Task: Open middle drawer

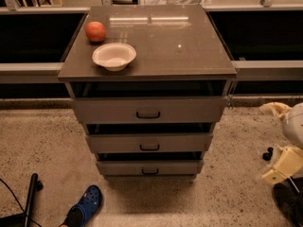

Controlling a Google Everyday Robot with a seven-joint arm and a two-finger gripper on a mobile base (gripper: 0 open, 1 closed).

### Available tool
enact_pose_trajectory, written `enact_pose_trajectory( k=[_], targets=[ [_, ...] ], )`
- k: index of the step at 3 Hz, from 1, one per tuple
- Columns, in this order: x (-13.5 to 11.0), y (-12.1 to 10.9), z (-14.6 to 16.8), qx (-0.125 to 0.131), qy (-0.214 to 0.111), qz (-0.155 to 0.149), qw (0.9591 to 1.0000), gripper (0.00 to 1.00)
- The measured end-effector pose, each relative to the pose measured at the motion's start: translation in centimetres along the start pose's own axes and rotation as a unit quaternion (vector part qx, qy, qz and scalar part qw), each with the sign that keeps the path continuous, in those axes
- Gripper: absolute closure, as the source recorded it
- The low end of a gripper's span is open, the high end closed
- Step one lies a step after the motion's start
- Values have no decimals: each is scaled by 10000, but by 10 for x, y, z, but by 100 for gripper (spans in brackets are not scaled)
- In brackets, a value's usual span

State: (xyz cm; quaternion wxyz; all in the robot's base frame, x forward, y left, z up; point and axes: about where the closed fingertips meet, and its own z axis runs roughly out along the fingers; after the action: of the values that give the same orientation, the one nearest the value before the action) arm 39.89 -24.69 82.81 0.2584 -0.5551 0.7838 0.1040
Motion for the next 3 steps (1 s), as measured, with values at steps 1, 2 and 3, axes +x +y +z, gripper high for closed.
enact_pose_trajectory(
  k=[1,2,3],
  targets=[
    [1,1,-1,25,-20,7,10000,0],
    [-7,6,16,-131,-469,-183,9986,0],
    [-17,32,66,-251,-1110,-612,9916,0]
  ],
)
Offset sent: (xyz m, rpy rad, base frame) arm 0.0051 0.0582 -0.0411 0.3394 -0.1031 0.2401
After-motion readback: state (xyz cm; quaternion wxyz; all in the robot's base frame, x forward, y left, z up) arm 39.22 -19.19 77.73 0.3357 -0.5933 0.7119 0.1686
